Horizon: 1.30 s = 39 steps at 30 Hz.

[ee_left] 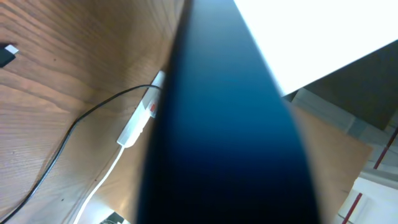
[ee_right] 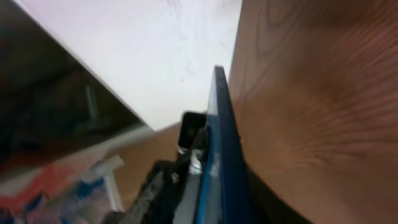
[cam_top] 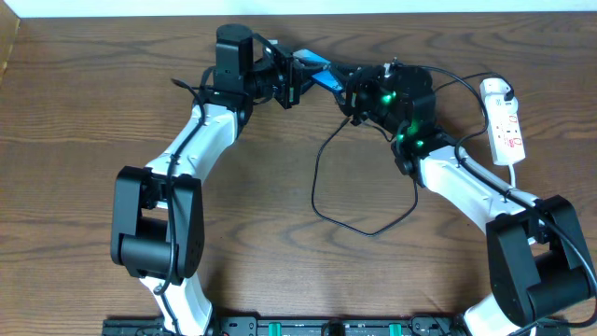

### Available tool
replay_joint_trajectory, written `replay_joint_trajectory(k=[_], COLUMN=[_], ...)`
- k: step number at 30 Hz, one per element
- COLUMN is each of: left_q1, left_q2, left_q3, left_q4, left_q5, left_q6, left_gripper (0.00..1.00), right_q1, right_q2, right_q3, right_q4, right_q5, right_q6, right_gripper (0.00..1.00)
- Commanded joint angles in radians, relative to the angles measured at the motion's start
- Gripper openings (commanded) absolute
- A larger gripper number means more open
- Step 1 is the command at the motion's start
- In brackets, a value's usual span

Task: Plug charger to phone and switch on socket

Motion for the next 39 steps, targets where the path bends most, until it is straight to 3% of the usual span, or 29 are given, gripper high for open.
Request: replay_joint_trajectory(k=[1,13,18,25,31,39], left_q1=[0.021,0.038,0.038,0.038,0.066,0.125], left_q2=[-0.023,-0.023,-0.023,-0.023,-0.026,-0.045], left_q3=[0.010,0.008,0.008,0.008,0.009,0.010], left_q4=[0.010,0.009,0.010,0.011,0.011,0.021], left_q5=[0.054,0.168,0.253,0.359,0.358,0.417], left_q6=[0.025,0.025,-0.163,-0.512,-0.517,-0.517], left_gripper=[0.07,0.07,0.07,0.07,0.07,0.07], right_q1=[-0.004,-0.123,-0.152,-0.162,-0.162,-0.162], right_q2=[-0.010,-0.010,-0.010,-0.010,-0.010,-0.010], right_q3=[0.018,0.018,0.018,0.018,0.018,0.018], right_q4=[-0.037,-0.229,-0.377,-0.610,-0.737,-0.812], right_q5=[-0.009,-0.008,0.002,0.050,0.052,0.052], right_q6=[-0.081,-0.301,-0.449,-0.701,-0.850,-0.917], right_gripper=[0.42,0.56,0.58,0.49,0.44,0.41])
